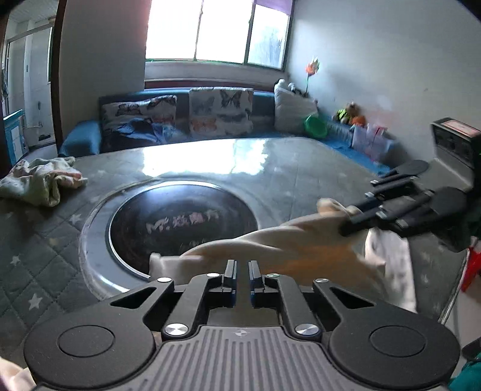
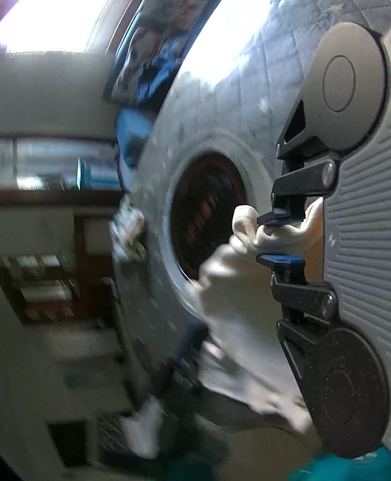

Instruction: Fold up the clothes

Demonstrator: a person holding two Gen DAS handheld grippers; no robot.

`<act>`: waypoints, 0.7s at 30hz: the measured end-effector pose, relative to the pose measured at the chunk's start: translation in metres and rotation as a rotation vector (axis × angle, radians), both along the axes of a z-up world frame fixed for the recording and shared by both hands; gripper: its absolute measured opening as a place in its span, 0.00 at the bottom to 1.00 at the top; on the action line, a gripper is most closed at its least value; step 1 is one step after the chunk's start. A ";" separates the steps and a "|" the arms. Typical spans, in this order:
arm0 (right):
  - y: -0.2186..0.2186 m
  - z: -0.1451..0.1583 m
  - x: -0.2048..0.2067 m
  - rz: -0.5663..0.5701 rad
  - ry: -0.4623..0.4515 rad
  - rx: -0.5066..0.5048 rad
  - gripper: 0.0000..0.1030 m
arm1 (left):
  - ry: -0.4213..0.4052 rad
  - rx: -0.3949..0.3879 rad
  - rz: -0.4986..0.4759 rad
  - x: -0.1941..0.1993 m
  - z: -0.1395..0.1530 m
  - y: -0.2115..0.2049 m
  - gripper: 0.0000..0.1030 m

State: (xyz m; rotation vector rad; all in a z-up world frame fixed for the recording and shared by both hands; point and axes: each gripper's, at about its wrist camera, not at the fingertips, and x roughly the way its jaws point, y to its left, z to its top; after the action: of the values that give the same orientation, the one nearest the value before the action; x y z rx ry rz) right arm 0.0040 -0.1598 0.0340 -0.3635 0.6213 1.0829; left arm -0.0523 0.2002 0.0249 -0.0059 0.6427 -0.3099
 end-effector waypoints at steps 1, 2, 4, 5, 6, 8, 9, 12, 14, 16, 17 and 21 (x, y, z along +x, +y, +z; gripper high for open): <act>0.002 -0.003 -0.007 0.031 -0.005 -0.022 0.17 | 0.000 0.002 0.016 0.003 -0.001 0.001 0.18; 0.004 -0.008 -0.014 0.061 0.002 -0.048 0.17 | 0.003 -0.003 0.037 0.007 -0.001 0.004 0.32; 0.006 -0.016 -0.022 0.088 0.004 -0.082 0.17 | 0.008 -0.013 0.087 0.018 -0.002 0.008 0.55; 0.008 -0.020 -0.025 0.099 0.010 -0.095 0.18 | 0.006 -0.011 0.113 0.023 -0.002 0.010 0.61; 0.010 -0.023 -0.028 0.107 0.022 -0.103 0.18 | 0.005 -0.009 0.138 0.029 -0.002 0.012 0.64; 0.010 -0.027 -0.030 0.110 0.036 -0.103 0.19 | 0.020 -0.010 0.186 0.043 -0.004 0.016 0.67; 0.009 -0.027 -0.030 0.109 0.048 -0.100 0.20 | 0.037 -0.023 0.202 0.051 -0.006 0.019 0.68; 0.006 -0.026 -0.029 0.096 0.077 -0.077 0.24 | 0.093 -0.068 0.243 0.069 -0.015 0.028 0.68; 0.004 -0.024 -0.025 0.074 0.095 -0.059 0.24 | 0.142 -0.104 0.261 0.080 -0.023 0.033 0.66; 0.001 -0.024 -0.020 0.051 0.121 -0.043 0.26 | 0.177 -0.127 0.258 0.084 -0.031 0.036 0.61; -0.001 -0.024 -0.018 0.039 0.133 -0.035 0.28 | 0.193 -0.137 0.253 0.085 -0.034 0.038 0.42; -0.008 -0.022 -0.008 -0.013 0.187 0.011 0.36 | 0.193 -0.148 0.231 0.080 -0.038 0.036 0.12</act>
State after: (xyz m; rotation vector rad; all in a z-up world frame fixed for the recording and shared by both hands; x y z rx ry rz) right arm -0.0038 -0.1682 0.0124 -0.2501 0.7822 1.1146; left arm 0.0278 0.2360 -0.0133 -0.2528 0.8010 -0.1340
